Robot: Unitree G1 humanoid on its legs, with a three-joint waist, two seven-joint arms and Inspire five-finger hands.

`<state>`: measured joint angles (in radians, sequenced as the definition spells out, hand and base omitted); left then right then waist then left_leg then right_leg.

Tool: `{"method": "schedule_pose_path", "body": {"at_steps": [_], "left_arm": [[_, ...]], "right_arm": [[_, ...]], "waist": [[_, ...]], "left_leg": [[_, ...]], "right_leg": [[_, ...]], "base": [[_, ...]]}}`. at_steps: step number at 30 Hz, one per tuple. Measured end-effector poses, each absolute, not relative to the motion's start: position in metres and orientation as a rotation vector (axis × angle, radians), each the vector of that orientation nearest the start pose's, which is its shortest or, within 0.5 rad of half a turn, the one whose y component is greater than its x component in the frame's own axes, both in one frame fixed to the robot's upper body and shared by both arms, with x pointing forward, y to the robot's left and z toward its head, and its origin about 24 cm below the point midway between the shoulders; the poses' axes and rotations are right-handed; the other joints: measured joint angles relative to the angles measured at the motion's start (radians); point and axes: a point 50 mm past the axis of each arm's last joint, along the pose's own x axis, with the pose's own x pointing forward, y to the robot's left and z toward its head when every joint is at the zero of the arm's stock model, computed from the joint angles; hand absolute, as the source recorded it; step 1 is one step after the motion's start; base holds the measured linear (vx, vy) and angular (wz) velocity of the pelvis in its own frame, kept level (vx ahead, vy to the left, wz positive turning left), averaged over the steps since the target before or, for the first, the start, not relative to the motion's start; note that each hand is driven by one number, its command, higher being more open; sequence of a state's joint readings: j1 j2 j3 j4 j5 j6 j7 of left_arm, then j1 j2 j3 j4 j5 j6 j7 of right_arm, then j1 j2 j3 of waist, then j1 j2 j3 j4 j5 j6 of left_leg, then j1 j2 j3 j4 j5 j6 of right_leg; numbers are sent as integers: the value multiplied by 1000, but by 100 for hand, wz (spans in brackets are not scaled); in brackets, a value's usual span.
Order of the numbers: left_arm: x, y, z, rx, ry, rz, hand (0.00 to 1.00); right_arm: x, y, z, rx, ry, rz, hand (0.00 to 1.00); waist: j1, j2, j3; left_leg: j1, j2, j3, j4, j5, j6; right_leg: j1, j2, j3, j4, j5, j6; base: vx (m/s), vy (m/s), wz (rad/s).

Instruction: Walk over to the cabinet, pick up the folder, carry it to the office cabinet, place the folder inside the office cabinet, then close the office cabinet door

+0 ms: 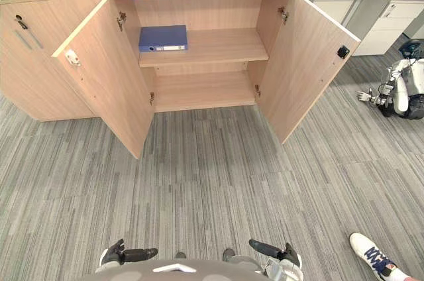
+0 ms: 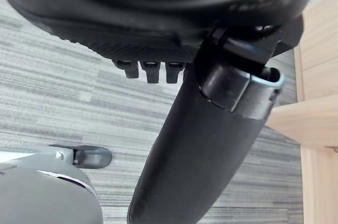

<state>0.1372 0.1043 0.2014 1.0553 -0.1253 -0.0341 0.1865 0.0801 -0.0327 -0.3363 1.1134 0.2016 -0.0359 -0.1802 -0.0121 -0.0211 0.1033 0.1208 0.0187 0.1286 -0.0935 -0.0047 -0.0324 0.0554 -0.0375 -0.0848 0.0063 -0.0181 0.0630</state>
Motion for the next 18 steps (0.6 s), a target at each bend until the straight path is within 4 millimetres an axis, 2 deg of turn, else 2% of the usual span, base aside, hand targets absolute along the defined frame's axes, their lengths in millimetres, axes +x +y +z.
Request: {"method": "schedule_pose_path", "body": {"at_steps": [13, 18], "left_arm": [[67, 225, -162, -44, 1136, 456, 100], [69, 224, -162, -30, 1136, 430, 100]], "right_arm": [[73, -206, -167, 235, 1145, -617, 100], [79, -201, -167, 253, 1141, -589, 100]], "waist": [[-1, -12, 8], [-1, -11, 9]], "left_leg": [[0, -23, 2, -2, 4, 8], [-1, -23, 12, -2, 5, 6]], "right_leg": [[36, -21, -30, -59, 20, 4], [36, -21, -29, -61, 21, 5]], "base": [[-18, 3, 5], [-7, -5, 0]]}}
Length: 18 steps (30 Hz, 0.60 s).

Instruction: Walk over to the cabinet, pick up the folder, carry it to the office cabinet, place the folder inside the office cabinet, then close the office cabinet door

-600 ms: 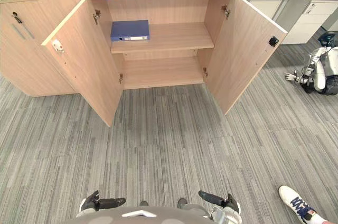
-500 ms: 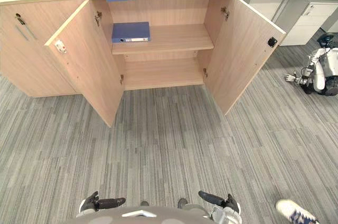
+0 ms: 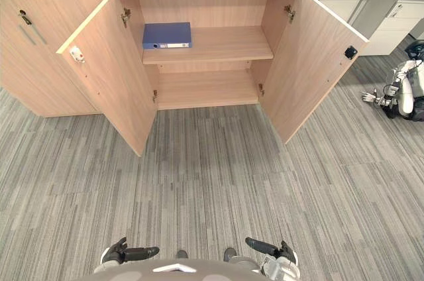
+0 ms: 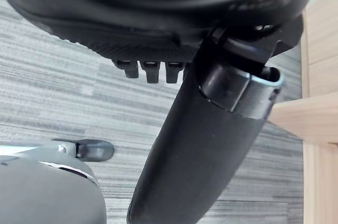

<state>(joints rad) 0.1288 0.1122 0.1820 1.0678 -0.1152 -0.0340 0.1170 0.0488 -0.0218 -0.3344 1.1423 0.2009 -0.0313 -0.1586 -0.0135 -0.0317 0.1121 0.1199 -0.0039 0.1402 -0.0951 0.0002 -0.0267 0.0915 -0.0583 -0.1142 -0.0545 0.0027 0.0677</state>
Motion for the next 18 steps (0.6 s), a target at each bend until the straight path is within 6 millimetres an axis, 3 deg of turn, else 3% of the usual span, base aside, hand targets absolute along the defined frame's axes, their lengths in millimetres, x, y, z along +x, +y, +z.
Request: {"method": "schedule_pose_path", "body": {"at_steps": [8, 14, 18], "left_arm": [[71, 223, -162, -27, 1135, 403, 100], [76, 224, -161, -30, 1125, 387, 100], [84, 226, -159, -11, 1107, 365, 100]], "right_arm": [[82, -197, -168, 263, 1142, -573, 100], [86, -198, -167, 266, 1133, -559, 100], [94, -198, -164, 270, 1099, -555, 100]], "waist": [[1, 3, 2], [9, -2, 12], [7, -13, 34]], "left_leg": [[-6, 3, 33, 0, -4, 3], [-38, 1, 102, 0, -30, 18], [-58, -21, 127, 16, -59, 32]], "right_leg": [[-7, 2, 12, 1, 2, 2], [-72, 2, 75, 14, 3, 8], [-183, -23, 102, 199, -96, 25]], "base": [[-53, -15, -5], [-15, 12, -31], [79, 63, -17]]}}
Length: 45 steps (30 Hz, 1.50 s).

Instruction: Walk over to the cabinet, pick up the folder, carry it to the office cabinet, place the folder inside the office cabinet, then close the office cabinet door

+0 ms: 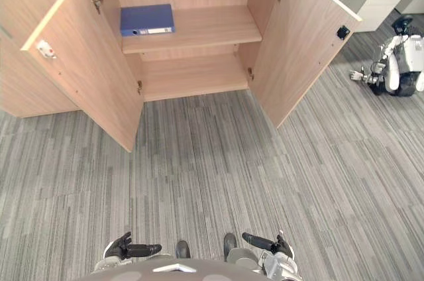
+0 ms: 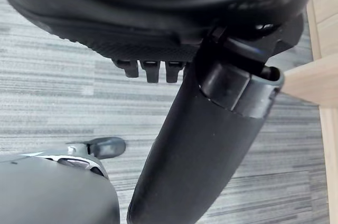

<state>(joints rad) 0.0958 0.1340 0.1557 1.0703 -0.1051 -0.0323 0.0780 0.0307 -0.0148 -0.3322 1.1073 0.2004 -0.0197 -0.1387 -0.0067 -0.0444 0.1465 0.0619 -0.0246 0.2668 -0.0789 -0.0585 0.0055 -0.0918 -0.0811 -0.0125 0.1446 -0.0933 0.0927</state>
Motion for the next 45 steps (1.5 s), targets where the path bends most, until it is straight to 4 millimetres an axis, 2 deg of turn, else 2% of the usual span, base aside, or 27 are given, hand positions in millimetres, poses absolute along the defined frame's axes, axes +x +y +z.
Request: {"method": "schedule_pose_path", "body": {"at_steps": [3, 5, 6, 8, 10, 12, 13, 14, 15, 16, 17, 18, 19, 21, 24, 27, 29, 30, 31, 32, 33, 34, 37, 39, 42, 44, 45], "left_arm": [[94, 229, -156, 7, 1079, 352, 100], [103, 224, -155, -1, 1059, 341, 100], [107, 221, -154, -5, 1046, 335, 100], [113, 218, -153, -10, 1032, 331, 100], [119, 213, -152, -23, 1023, 321, 100], [120, 207, -153, -34, 1022, 310, 100], [118, 207, -153, -33, 1028, 309, 100], [119, 205, -154, -30, 1031, 295, 100], [118, 197, -156, -42, 1035, 281, 100], [118, 194, -156, -46, 1037, 275, 100], [119, 192, -156, -53, 1035, 268, 100], [119, 190, -156, -90, 1031, 290, 100], [119, 190, -156, -97, 1029, 298, 100], [124, 192, -152, -129, 989, 343, 100], [139, 191, -144, -146, 911, 348, 100], [147, 190, -139, -145, 860, 348, 100], [151, 187, -138, -144, 852, 335, 100], [152, 185, -138, -140, 854, 324, 100], [148, 180, -141, -136, 874, 305, 100], [145, 178, -142, -139, 887, 301, 100], [145, 179, -143, -137, 897, 294, 100], [144, 179, -144, -136, 905, 293, 100], [141, 182, -146, -130, 927, 289, 100], [136, 182, -149, -123, 951, 284, 100], [131, 179, -153, -106, 984, 259, 100], [130, 179, -153, -114, 989, 265, 100], [130, 179, -153, -116, 990, 268, 100]], "right_arm": [[102, -196, -162, 278, 1079, -543, 100], [109, -199, -159, 277, 1042, -541, 100], [113, -200, -157, 272, 1022, -538, 100], [119, -198, -155, 248, 1008, -502, 100], [126, -200, -153, 239, 986, -494, 100], [132, -206, -149, 233, 954, -504, 100], [131, -206, -149, 234, 954, -506, 100], [126, -207, -150, 244, 960, -518, 100], [123, -213, -150, 251, 961, -542, 100], [124, -213, -150, 247, 960, -540, 100], [124, -212, -150, 248, 957, -539, 100], [123, -210, -151, 261, 961, -542, 100], [122, -210, -151, 261, 964, -541, 100], [123, -205, -150, 262, 948, -525, 100], [130, -200, -146, 275, 908, -512, 100], [136, -195, -144, 272, 893, -483, 100], [133, -193, -145, 289, 905, -498, 100], [126, -194, -148, 302, 920, -524, 100], [118, -198, -150, 293, 937, -538, 100], [115, -199, -150, 287, 944, -541, 100], [113, -198, -153, 288, 969, -539, 100], [110, -196, -154, 292, 982, -539, 100], [100, -190, -159, 304, 1032, -533, 100], [106, -192, -158, 300, 1017, -525, 100], [113, -195, -155, 294, 989, -510, 100], [118, -195, -153, 288, 969, -501, 100], [120, -196, -152, 287, 962, -500, 100]], "waist": [[2, -13, 27], [1, -4, 46], [0, 7, 55], [3, 2, 59], [-1, 21, 72], [-15, 50, 89], [-20, 47, 87], [-30, 38, 88], [-37, 51, 86], [-36, 60, 84], [-33, 58, 83], [-29, 60, 85], [-29, 61, 84], [-25, 62, 85], [6, 58, 83], [23, 60, 81], [27, 55, 82], [29, 44, 73], [32, 51, 44], [33, 61, 35], [28, 46, 17], [20, 35, 4], [27, 1, -14], [31, 5, -12], [29, 25, -11], [25, 35, -7], [22, 38, -6]], "left_leg": [[-9, -24, 2, 69, -49, 9], [4, -23, -3, 107, -73, 20], [17, -19, -14, 121, -105, 35], [36, -10, -21, 120, -130, 37], [62, 22, -26, 111, -154, 33], [107, 70, -30, 88, -177, 7], [113, 70, -34, 83, -180, -4], [139, 66, -51, 83, -196, -32], [163, 85, -66, 88, -205, -51], [159, 92, -63, 103, -195, -69], [133, 91, -54, 182, -175, -104], [77, 108, -49, 391, -155, -124], [59, 117, -49, 453, -151, -122], [-74, 218, 5, 865, -152, -112], [-198, 287, 63, 1038, -195, -85], [-307, 298, 103, 961, -236, -46], [-330, 260, 120, 795, -241, -48], [-335, 216, 129, 642, -213, -58], [-341, 175, 115, 466, -129, -61], [-348, 167, 91, 428, -49, -48], [-340, 133, 94, 430, -29, -18], [-339, 117, 99, 428, -43, -9], [-273, 75, 142, 420, -98, 21], [-173, 57, 160, 368, -122, 46], [-58, 53, 150, 281, -125, 47], [-9, 59, 136, 235, -126, 43], [10, 73, 125, 222, -133, 23]], "right_leg": [[-82, -41, -10, 216, -72, 23], [-153, -57, -21, 405, -75, 16], [-196, -55, -30, 493, -114, -2], [-235, -41, -56, 492, -158, -10], [-276, 9, -88, 449, -162, -18], [-318, 90, -127, 303, -114, -52], [-323, 102, -124, 259, -86, -57], [-326, 104, -112, 214, 3, -87], [-315, 108, -128, 249, 38, -123], [-314, 110, -131, 265, 20, -136], [-301, 98, -131, 284, -18, -147], [-239, 93, -127, 267, -38, -165], [-221, 93, -122, 257, -40, -164], [-85, 99, -111, 200, -47, -174], [15, 103, -69, 158, -81, -185], [85, 94, -25, 118, -118, -163], [135, 64, -7, 95, -128, -149], [161, 30, -1, 81, -143, -125], [168, 12, 15, 65, -165, -95], [173, 11, 26, 60, -182, -80], [182, -24, 45, 60, -209, -55], [180, -39, 48, 64, -207, -52], [148, -87, 73, 203, -198, -35], [29, -93, 108, 526, -173, -5], [-100, -80, 37, 717, -229, -38], [-165, -58, 6, 688, -247, -56], [-208, -31, -2, 636, -247, -55]], "base": [[114, 97, 8], [137, 114, 19], [232, 82, 14], [235, 30, 6], [260, -47, -3], [347, -103, 9], [435, -146, 44], [534, -172, 60], [568, -174, 55], [587, -176, 36], [671, -210, 21], [553, -180, 16], [551, -168, 12], [495, -118, 9], [390, -28, -28], [274, 77, -52], [299, 165, -36], [299, 206, -29], [310, 223, -35], [355, 248, -40], [299, 196, -24], [395, 252, -15], [400, 254, -23], [376, 279, -39], [362, 142, -7], [347, -51, 15], [304, -146, 26]]}}
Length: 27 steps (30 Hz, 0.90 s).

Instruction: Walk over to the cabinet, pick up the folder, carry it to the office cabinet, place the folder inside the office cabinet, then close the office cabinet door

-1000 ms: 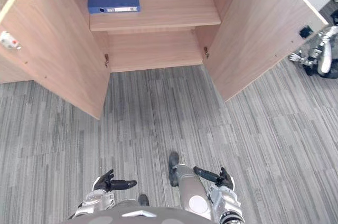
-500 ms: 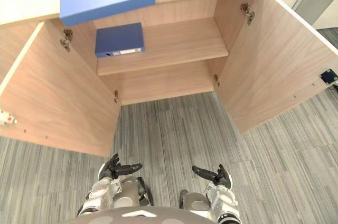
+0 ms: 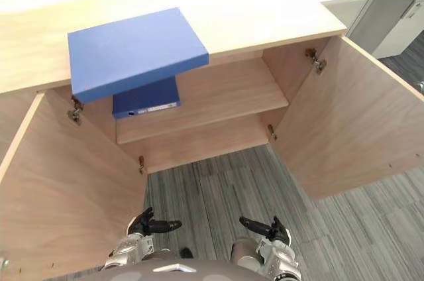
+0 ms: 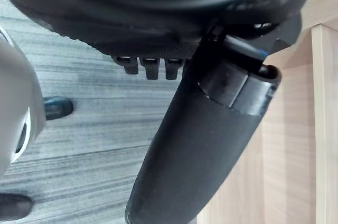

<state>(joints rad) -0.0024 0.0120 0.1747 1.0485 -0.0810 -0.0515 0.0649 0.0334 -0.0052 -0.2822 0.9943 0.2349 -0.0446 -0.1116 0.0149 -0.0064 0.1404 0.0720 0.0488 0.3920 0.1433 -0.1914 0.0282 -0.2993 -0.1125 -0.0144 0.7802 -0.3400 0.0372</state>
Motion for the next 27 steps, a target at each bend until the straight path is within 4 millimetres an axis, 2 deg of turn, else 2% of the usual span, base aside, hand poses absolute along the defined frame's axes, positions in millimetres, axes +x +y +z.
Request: {"method": "schedule_pose_path", "body": {"at_steps": [2, 3, 4, 6, 7, 8, 9, 10, 12, 13, 15, 17, 18, 20, 21, 23, 27], "left_arm": [[129, 179, -154, -123, 996, 273, 100], [126, 180, -155, -117, 1007, 275, 100], [123, 181, -157, -116, 1026, 275, 100], [123, 172, -158, -147, 1027, 273, 100], [123, 167, -158, -173, 1027, 281, 100], [123, 166, -158, -184, 1027, 286, 100], [126, 162, -157, -197, 1020, 282, 100], [131, 160, -155, -203, 997, 277, 100], [137, 157, -152, -212, 964, 264, 100], [138, 157, -151, -214, 957, 267, 100], [136, 158, -151, -215, 962, 277, 100], [135, 159, -152, -219, 964, 284, 100], [135, 159, -152, -222, 966, 289, 100], [130, 158, -154, -225, 982, 292, 100], [129, 159, -154, -219, 986, 295, 100], [127, 164, -155, -194, 993, 293, 100], [120, 166, -157, -155, 1024, 261, 100]], "right_arm": [[121, -198, -152, 283, 957, -500, 100], [118, -197, -153, 283, 966, -502, 100], [110, -199, -156, 277, 995, -510, 100], [106, -207, -157, 262, 1012, -530, 100], [105, -209, -157, 262, 1011, -540, 100], [104, -210, -157, 263, 1013, -545, 100], [100, -211, -157, 261, 1020, -554, 100], [95, -209, -159, 261, 1031, -553, 100], [94, -207, -159, 256, 1032, -542, 100], [99, -207, -157, 258, 1012, -538, 100], [101, -206, -156, 265, 1000, -536, 100], [100, -203, -157, 277, 1008, -540, 100], [98, -205, -157, 276, 1011, -546, 100], [95, -207, -158, 269, 1020, -553, 100], [94, -206, -159, 271, 1029, -552, 100], [91, -204, -160, 287, 1039, -565, 100], [87, -205, -162, 298, 1052, -582, 100]], "waist": [[-5, 5, 2], [-19, -5, -2], [-28, 2, -2], [-12, 33, -10], [-23, 43, -7], [-25, 46, -5], [-25, 44, -1], [-23, 29, 6], [-15, 12, 1], [-12, 14, -2], [-13, 20, -5], [-12, 26, -9], [-12, 32, -12], [-13, 34, -26], [-15, 29, -29], [-15, 21, -34], [-17, 28, -47]], "left_leg": [[23, 21, -20, -17, -5, -30], [34, 21, -48, -26, -8, -62], [62, 32, -93, -47, -12, -87], [70, 57, -109, -62, 7, -103], [82, 68, -109, -63, 25, -121], [89, 74, -110, -56, 30, -123], [86, 96, -115, 8, 30, -127], [55, 119, -129, 130, 25, -137], [-41, 164, -114, 342, 16, -147], [-84, 190, -76, 398, 9, -134], [-110, 199, -35, 365, 1, -116], [-108, 182, -16, 250, 13, -107], [-103, 158, -19, 157, 54, -118], [-60, 123, -29, 64, 71, -133], [-43, 106, -28, 16, 83, -130], [-22, 83, -19, -30, 101, -117], [16, 52, -17, -96, 121, -100]], "right_leg": [[-43, 40, 1, -111, 7, 4], [-40, 63, 29, -292, 82, 18], [-9, 77, 13, -328, 197, -25], [2, 102, 1, -330, 174, -45], [22, 101, -21, -324, 156, -58], [42, 101, -37, -327, 151, -66], [98, 99, -71, -351, 143, -80], [161, 89, -101, -381, 137, -89], [208, 80, -137, -424, 132, -96], [223, 80, -150, -447, 131, -98], [235, 76, -159, -462, 131, -97], [242, 67, -161, -459, 130, -88], [242, 63, -161, -456, 127, -72], [244, 59, -148, -473, 134, -47], [248, 57, -141, -495, 146, -31], [254, 45, -130, -516, 162, -20], [284, 40, -107, -579, 201, -2]], "base": [[281, -186, 35], [362, -236, 69], [386, -247, 59], [402, -266, 20], [332, -249, 24], [239, -211, 60], [216, -193, 86], [198, -188, 96], [118, -157, 67], [65, -104, 35], [39, 12, 15], [36, 105, 8], [43, 142, 5], [67, 131, 3], [65, 129, 1], [17, 134, -9], [-19, 119, -13]]}}
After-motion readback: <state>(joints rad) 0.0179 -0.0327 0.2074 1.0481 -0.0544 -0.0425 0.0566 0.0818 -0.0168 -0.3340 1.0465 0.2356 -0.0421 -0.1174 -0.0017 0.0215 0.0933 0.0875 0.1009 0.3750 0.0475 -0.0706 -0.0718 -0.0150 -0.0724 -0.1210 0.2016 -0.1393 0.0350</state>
